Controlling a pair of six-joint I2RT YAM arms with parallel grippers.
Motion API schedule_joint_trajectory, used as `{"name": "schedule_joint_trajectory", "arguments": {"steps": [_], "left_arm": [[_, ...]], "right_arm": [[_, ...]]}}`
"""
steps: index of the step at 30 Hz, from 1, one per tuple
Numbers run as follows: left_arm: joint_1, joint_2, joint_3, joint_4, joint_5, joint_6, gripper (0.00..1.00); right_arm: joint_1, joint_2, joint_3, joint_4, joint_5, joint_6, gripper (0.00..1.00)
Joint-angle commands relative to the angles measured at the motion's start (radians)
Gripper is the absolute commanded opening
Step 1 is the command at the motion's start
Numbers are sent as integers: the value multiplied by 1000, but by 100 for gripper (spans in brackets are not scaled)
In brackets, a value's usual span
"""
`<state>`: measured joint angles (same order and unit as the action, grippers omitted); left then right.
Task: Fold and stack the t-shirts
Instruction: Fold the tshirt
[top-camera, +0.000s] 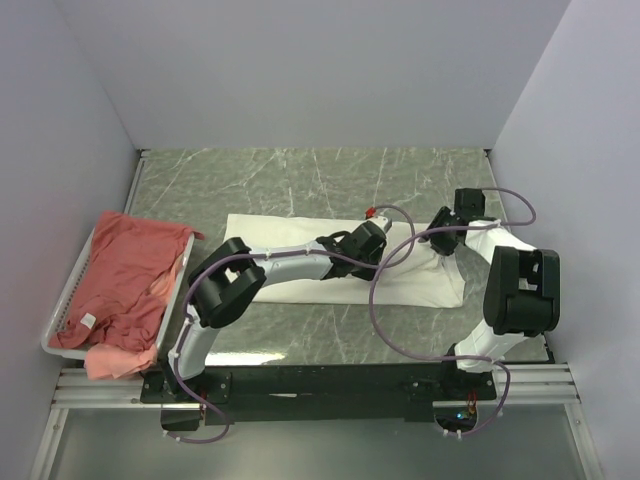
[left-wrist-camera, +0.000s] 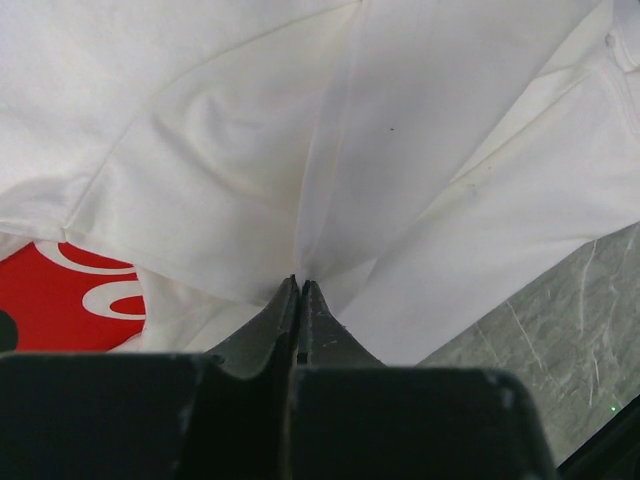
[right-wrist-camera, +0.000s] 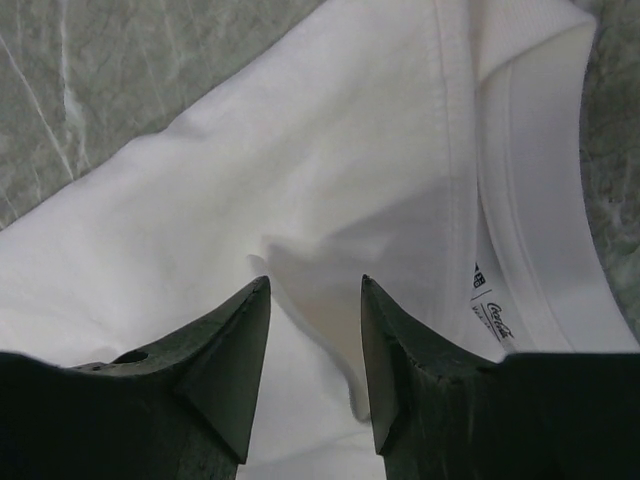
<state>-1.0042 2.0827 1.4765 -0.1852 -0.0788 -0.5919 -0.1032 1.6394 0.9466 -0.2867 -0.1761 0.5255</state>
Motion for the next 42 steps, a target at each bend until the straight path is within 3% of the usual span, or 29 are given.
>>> {"name": "schedule_joint_trajectory", "arguments": {"steps": [1,12,23,32,39,42], "left_arm": [[6,-59,15,23,27,-8,1],[50,-101,7,17,70,-6,1],[78,-128,8,-3,86,1,2],[102,-145,25,-42,126,18,4],[127,-142,57,-85,223,37,8],[144,-141,70,-95,260,43,10]], "right_arm": [[13,-87,-25,27,7,-9,49],[22,-253,-126,1,10,-1,49],[39,-277,-175,-15,46,-2,46],[74,-345,-224,-42,86,24,32],[80,-417,-272,-49,95,48,11],[85,-454,-290,-55,102,59,7]]}}
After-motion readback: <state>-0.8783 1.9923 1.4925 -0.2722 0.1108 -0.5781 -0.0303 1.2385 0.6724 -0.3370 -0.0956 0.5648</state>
